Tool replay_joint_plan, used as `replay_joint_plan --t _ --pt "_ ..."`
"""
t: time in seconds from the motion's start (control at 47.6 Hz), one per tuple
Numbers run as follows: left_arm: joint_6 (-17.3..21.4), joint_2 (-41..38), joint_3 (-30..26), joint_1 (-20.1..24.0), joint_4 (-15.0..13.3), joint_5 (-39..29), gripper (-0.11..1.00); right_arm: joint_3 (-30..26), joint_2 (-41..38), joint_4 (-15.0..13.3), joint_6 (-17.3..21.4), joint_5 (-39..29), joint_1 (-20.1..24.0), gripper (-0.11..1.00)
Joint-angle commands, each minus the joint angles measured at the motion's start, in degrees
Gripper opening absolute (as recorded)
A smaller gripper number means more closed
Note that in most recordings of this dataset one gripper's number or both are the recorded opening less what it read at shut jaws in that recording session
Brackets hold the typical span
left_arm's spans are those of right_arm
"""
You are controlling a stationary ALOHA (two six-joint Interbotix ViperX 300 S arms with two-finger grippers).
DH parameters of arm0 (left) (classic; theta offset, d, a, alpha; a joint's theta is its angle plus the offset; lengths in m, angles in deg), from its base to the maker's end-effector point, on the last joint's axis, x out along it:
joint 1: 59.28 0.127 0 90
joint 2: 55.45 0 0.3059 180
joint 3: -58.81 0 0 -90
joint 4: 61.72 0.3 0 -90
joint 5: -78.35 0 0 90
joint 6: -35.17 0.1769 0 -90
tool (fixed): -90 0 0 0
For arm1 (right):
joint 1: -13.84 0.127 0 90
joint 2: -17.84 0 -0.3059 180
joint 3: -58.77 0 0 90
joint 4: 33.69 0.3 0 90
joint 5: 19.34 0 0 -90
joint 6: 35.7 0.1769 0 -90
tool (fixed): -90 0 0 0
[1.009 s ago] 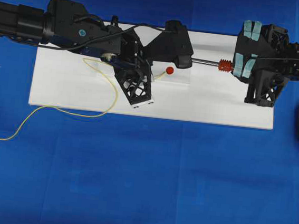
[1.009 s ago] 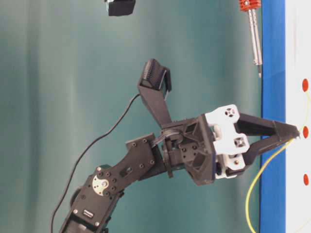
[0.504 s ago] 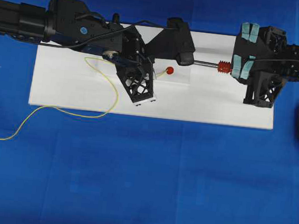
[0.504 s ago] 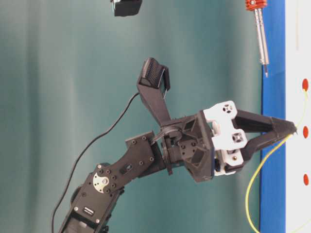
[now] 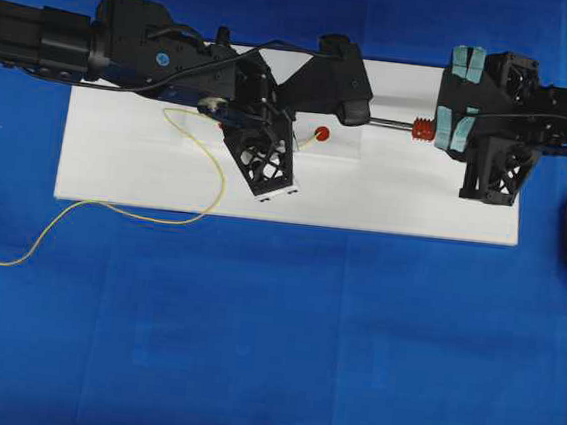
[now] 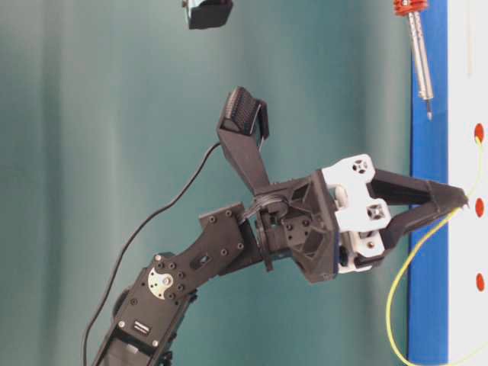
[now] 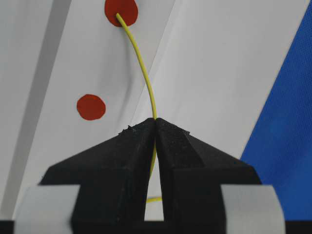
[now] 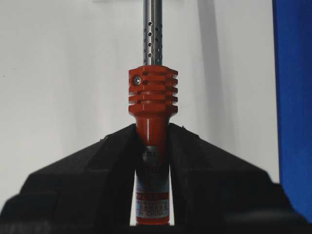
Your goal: Touch the tip of the soldering iron to the tip of the solder at the mark.
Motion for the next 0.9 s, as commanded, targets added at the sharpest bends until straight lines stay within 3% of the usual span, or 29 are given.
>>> replay_joint_plan --t 0.0,0.883 --pt "0.18 0.97 -1.41 -0.18 0.18 0.26 0.01 -1.05 -0.18 -0.18 0.09 0.35 -0.26 0.06" --pt "0.09 1.05 -1.14 -0.26 0.18 0.09 0.01 -5.45 -8.96 0.62 0.00 0.88 0.97 0.06"
